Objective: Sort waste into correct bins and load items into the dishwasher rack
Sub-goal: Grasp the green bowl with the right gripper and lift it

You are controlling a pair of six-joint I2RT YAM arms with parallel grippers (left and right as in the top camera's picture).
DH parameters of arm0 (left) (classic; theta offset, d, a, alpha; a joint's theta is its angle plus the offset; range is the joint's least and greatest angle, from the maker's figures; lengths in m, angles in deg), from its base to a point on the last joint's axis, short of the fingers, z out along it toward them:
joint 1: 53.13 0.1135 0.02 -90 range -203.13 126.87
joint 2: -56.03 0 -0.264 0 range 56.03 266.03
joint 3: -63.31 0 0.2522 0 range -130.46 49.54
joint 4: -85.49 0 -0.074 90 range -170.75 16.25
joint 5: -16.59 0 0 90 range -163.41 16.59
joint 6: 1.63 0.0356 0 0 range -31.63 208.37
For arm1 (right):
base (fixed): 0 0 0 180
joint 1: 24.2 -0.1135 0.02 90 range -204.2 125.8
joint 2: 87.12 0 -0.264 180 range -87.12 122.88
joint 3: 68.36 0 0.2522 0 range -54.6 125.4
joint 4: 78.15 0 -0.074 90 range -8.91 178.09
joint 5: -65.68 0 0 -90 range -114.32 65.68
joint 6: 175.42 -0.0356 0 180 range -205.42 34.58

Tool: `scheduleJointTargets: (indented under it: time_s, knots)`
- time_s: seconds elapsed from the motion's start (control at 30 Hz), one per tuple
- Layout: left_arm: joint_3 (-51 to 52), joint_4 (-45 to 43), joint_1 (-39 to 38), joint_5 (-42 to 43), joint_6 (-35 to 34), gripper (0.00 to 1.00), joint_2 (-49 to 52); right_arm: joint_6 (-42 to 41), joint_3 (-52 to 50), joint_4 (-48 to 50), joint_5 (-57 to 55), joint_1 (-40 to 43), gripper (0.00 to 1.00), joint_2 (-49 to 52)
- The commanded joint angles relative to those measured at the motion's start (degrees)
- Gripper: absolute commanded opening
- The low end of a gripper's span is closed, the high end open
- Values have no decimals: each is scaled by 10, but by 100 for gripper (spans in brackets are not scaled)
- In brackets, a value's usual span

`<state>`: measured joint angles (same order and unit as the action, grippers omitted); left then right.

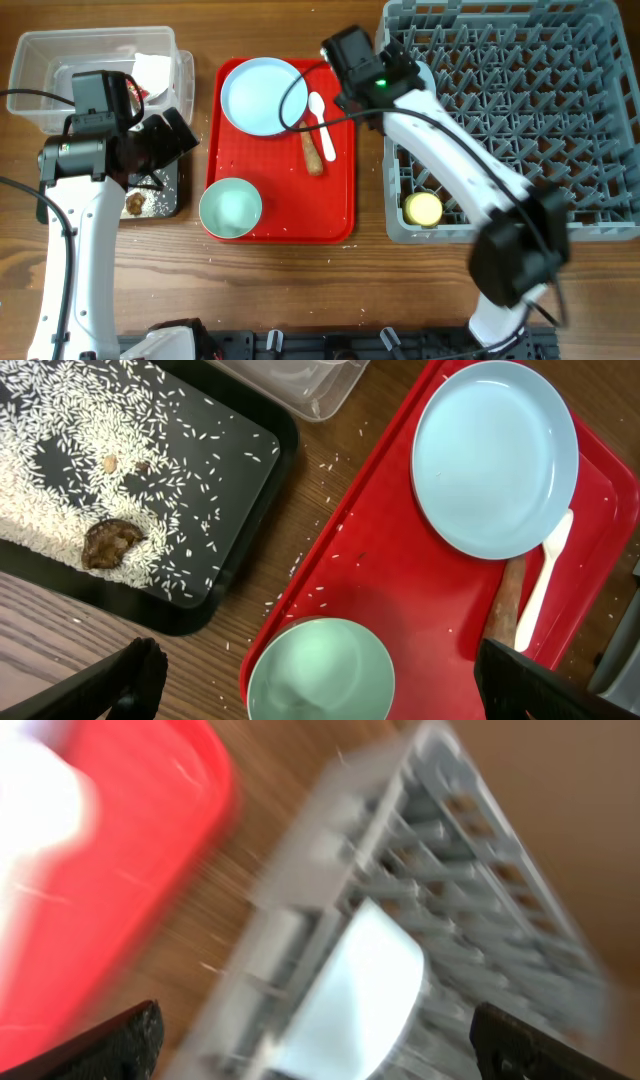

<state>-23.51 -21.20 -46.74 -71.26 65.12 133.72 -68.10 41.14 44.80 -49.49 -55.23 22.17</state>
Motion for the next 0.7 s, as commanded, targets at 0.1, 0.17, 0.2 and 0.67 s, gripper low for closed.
scheduleJointTargets:
  time_s: [0.1,0.17,0.2,0.67]
  knots:
    - [-9,-1,3,-7,1,100,0,-255,-11,8,476,-20,87,-50]
    - [-9,-1,3,-7,1,100,0,-301,-30,10,476,-39,87,-23]
    - [-9,-1,3,-7,1,100,0,-317,-36,11,476,-52,87,-6]
    - [-9,-60,27,-42,1,100,-25,-416,-37,64,387,-168,43,132]
